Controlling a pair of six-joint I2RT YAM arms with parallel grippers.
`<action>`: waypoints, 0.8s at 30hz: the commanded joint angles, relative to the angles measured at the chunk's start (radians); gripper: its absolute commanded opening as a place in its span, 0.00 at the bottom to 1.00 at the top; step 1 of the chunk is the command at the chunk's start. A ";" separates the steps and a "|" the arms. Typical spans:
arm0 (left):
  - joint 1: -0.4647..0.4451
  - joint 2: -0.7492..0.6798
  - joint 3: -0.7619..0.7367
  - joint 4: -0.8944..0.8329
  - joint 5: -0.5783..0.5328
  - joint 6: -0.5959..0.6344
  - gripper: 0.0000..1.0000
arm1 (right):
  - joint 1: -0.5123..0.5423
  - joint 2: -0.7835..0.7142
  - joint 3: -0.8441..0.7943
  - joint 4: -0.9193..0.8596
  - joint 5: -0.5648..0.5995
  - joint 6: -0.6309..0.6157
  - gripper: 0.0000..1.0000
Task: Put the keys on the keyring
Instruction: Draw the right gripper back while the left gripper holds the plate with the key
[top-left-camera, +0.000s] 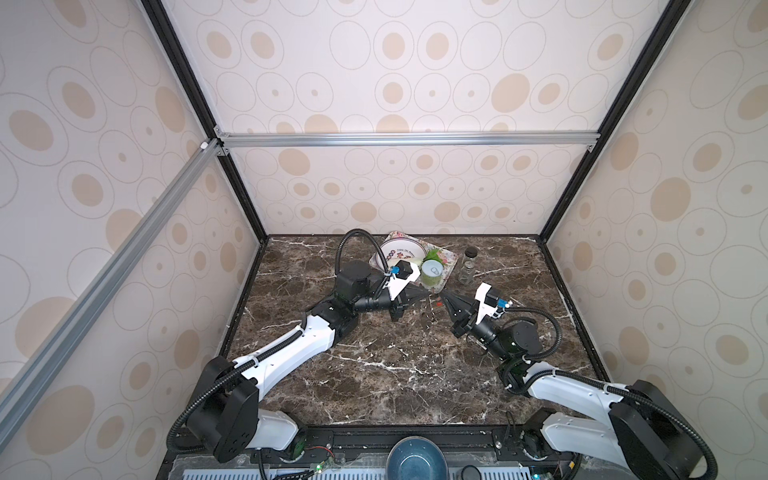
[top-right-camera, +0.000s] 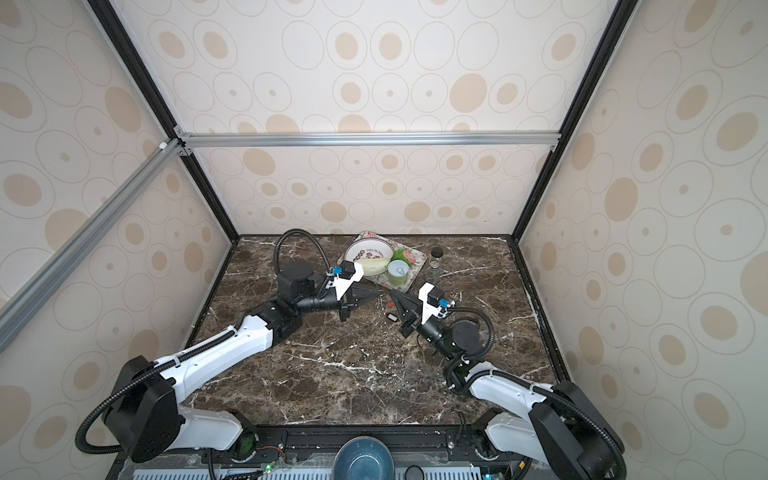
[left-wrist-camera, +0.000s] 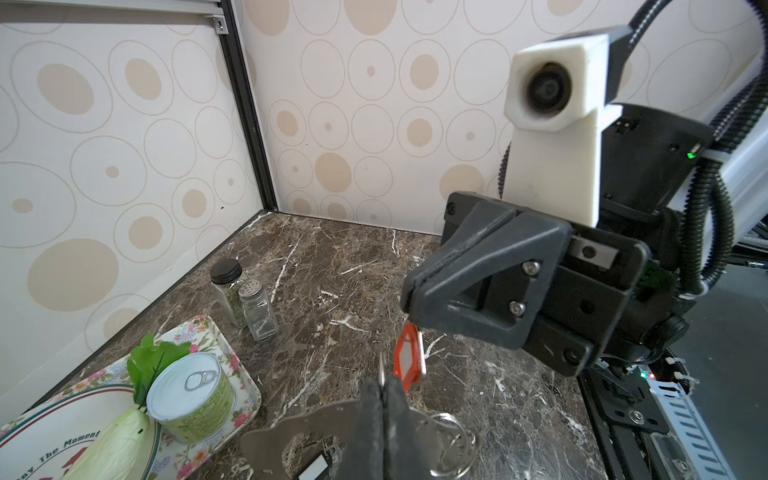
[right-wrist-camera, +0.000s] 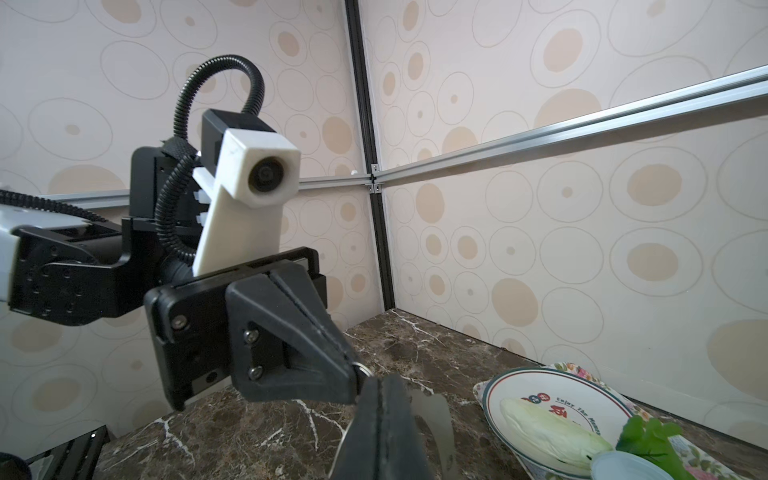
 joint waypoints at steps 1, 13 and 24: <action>-0.010 -0.001 0.050 0.016 0.030 0.007 0.00 | -0.003 0.014 0.016 0.073 -0.073 0.012 0.00; -0.014 -0.008 0.049 0.015 0.061 0.012 0.00 | 0.001 0.057 0.042 0.092 -0.068 -0.017 0.00; -0.018 -0.007 0.052 0.008 0.063 0.017 0.00 | 0.001 0.081 0.066 0.102 -0.080 -0.034 0.00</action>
